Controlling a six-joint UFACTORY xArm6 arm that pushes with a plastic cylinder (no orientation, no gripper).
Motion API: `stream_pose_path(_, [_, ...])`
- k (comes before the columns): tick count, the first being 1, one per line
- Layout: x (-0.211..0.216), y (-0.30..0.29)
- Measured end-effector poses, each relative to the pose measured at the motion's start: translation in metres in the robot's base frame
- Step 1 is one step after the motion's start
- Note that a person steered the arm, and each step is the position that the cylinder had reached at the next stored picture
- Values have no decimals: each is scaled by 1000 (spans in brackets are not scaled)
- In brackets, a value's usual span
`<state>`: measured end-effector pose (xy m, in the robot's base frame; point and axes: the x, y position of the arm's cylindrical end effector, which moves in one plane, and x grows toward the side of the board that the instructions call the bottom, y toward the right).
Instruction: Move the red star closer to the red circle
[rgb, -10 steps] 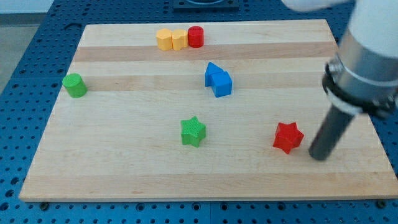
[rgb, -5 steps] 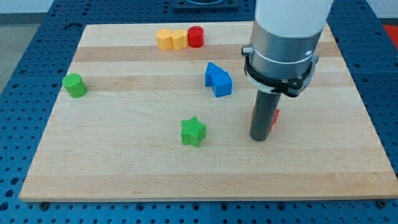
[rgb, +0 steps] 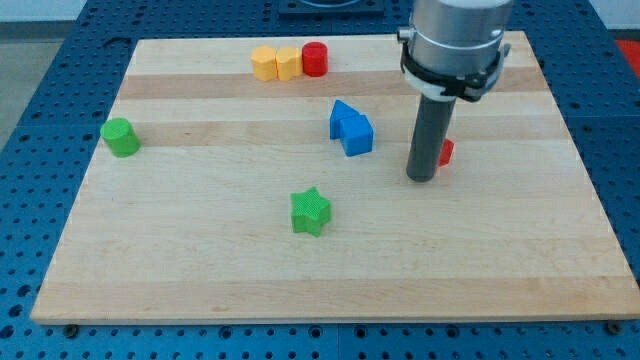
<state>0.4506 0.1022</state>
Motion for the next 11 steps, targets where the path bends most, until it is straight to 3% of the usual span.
stream_pose_path(4, [-60,73])
stream_pose_path(7, [-156,80])
stream_pose_path(8, [-160,79])
stream_pose_path(10, [-101,83])
stream_pose_path(11, [-112,61])
